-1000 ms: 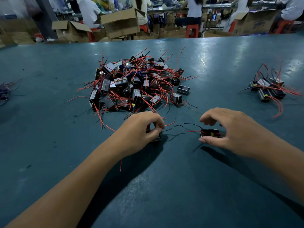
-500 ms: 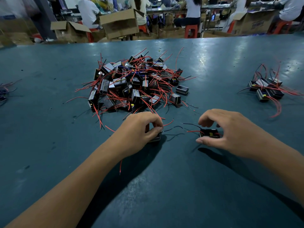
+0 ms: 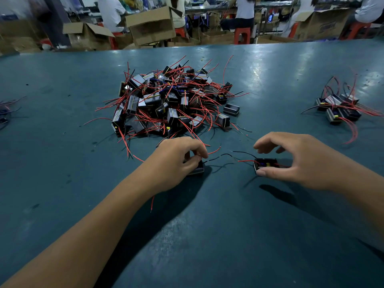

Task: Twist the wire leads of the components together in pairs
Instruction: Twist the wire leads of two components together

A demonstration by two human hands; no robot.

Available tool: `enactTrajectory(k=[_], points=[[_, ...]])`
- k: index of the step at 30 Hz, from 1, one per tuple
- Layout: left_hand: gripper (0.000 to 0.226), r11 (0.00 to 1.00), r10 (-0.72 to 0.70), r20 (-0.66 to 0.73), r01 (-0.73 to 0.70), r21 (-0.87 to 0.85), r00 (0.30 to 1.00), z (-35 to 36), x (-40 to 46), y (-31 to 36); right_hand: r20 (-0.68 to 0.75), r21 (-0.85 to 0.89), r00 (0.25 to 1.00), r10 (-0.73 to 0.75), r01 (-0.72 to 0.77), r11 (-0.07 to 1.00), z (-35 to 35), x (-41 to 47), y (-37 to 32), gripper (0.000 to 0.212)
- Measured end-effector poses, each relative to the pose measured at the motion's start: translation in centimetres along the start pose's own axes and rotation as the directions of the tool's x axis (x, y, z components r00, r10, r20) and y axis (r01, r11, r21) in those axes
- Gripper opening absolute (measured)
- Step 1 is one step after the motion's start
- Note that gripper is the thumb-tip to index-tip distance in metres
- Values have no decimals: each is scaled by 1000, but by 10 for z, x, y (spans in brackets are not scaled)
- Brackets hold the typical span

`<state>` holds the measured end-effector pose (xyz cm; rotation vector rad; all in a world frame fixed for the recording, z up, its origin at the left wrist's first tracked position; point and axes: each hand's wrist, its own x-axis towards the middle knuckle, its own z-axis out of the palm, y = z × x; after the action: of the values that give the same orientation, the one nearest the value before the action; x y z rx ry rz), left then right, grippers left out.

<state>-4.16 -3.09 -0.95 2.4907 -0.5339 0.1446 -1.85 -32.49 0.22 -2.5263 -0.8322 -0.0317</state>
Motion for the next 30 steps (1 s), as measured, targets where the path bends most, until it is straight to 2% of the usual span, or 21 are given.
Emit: enactTrajectory(k=[5, 14, 21, 28, 30], points=[[14, 1000, 3, -12, -3, 3, 1000, 0, -1, 2, -57, -18, 998, -1, 0, 1000, 3, 2, -2, 48], [13, 999, 28, -16, -27, 47, 999, 0, -1, 3, 61, -66, 998, 32, -28, 997, 0, 0, 6, 60], [12, 998, 39, -19, -37, 56, 999, 1, 0, 2, 93, -77, 994, 62, -55, 996, -2, 0, 12, 45], [10, 996, 48, -4, -47, 77, 999, -1, 0, 3, 73, -42, 996, 50, -47, 998, -5, 0, 10, 32], [10, 996, 44, 0, -44, 79, 999, -2, 0, 3, 30, -32, 998, 53, -52, 998, -3, 1, 8, 26]])
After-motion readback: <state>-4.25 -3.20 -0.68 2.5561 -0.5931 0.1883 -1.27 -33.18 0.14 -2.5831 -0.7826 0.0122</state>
